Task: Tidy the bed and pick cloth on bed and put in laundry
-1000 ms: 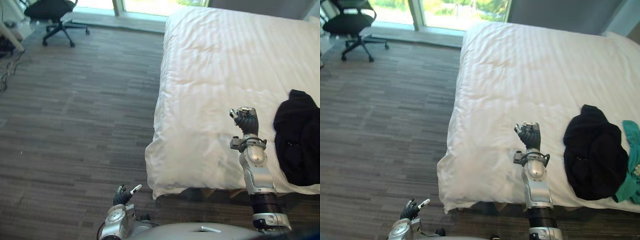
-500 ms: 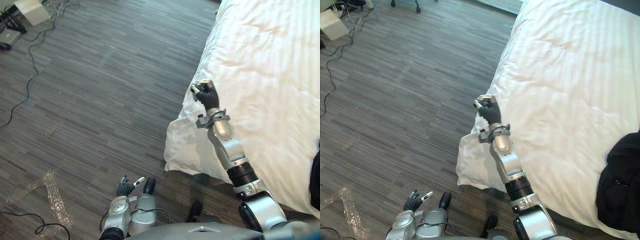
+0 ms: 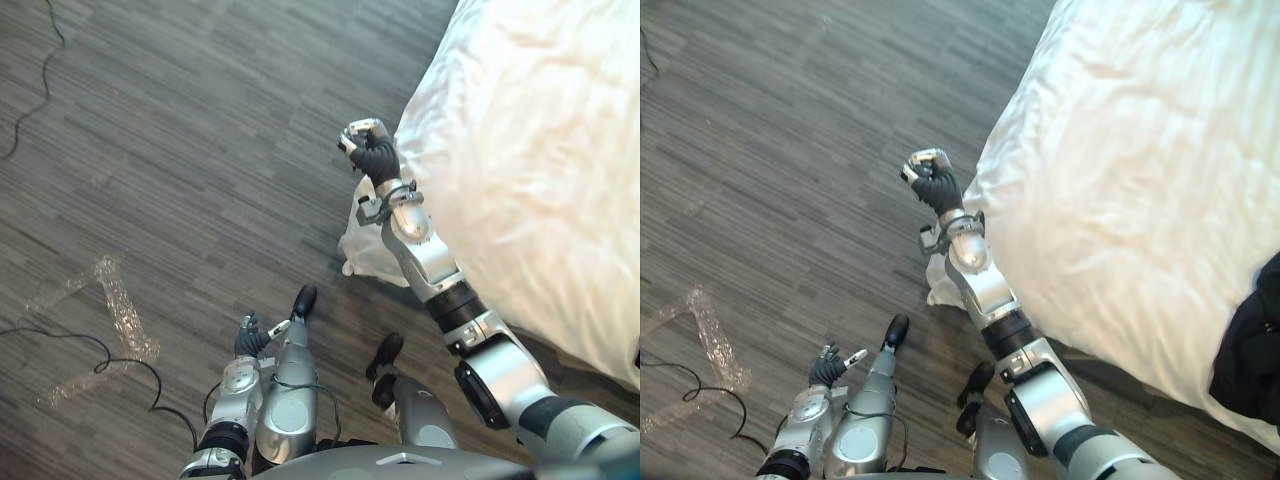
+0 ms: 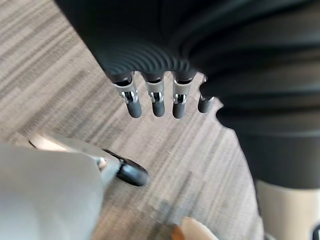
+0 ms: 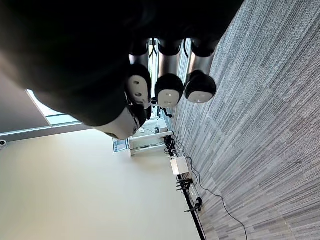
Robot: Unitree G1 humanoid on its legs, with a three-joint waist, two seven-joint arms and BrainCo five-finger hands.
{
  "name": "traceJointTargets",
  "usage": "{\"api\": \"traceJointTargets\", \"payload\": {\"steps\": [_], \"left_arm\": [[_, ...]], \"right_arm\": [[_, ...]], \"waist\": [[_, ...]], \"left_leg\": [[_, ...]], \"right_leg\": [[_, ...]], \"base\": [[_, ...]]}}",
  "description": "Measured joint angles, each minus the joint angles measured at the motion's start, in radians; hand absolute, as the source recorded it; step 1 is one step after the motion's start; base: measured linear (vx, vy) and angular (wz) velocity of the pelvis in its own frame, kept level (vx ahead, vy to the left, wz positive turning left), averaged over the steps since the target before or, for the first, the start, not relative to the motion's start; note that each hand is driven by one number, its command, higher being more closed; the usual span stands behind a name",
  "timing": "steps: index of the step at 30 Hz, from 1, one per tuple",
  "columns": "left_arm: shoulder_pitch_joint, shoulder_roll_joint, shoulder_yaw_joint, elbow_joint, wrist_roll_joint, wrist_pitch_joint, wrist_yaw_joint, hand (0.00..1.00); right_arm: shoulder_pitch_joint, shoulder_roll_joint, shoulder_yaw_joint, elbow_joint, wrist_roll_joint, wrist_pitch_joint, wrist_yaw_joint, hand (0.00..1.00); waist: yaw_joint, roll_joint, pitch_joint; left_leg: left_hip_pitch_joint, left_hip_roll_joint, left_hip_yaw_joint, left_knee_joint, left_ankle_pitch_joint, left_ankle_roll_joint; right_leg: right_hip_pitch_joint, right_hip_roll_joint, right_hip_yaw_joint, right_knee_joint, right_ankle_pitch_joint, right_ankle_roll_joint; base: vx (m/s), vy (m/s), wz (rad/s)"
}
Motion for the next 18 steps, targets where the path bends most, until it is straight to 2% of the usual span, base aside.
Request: {"api": "traceJointTargets", "payload": {"steps": [4,10,14,16,18], "left_arm": [[-0.04,-0.001,-0.001,0.0,-0.007,-0.006,0.0,0.0],[-0.141,0.002,-0.032,0.0,-0.056,-0.055,0.015,0.0],[-0.169,-0.008,-0.039,0.009,-0.06,-0.064,0.019,0.0],[-0.182,-0.017,-0.04,0.01,-0.086,-0.065,0.019,0.0],[-0.195,-0.035,-0.033,0.006,-0.097,-0.076,0.019,0.0]], "right_arm": [[-0.076,-0.04,-0.037,0.0,-0.001,0.0,-0.033,1.0],[-0.183,-0.098,-0.112,0.038,-0.002,-0.006,-0.068,1.0],[-0.22,-0.121,-0.138,0.063,-0.001,-0.015,-0.092,1.0],[-0.241,-0.108,-0.14,0.062,-0.001,-0.042,-0.093,1.0],[-0.246,-0.105,-0.142,0.07,0.0,-0.06,-0.099,1.0]], "waist": [[0.001,0.028,0.027],[0.0,0.073,0.055],[0.003,0.081,0.06],[0.003,0.092,0.066],[0.021,0.099,0.069]], "left_leg": [[-0.084,0.005,-0.002,0.0,0.021,-0.001],[-0.202,0.006,0.0,0.0,0.054,0.004],[-0.257,0.006,0.025,0.002,0.058,0.004],[-0.281,0.003,0.035,0.011,0.058,0.004],[-0.313,-0.001,0.058,0.025,0.057,0.003]], "right_leg": [[-0.083,0.002,0.0,-0.004,0.025,0.005],[-0.211,0.002,0.012,-0.001,0.047,0.002],[-0.288,-0.001,0.045,0.01,0.053,0.0],[-0.327,-0.009,0.061,0.032,0.053,-0.001],[-0.392,-0.022,0.093,0.089,0.044,-0.008]], "base": [[-0.02,-0.001,-0.02],[0.01,-0.006,-0.08],[0.03,0.005,-0.21],[0.02,0.016,-0.2],[-0.01,0.019,-0.2]]}}
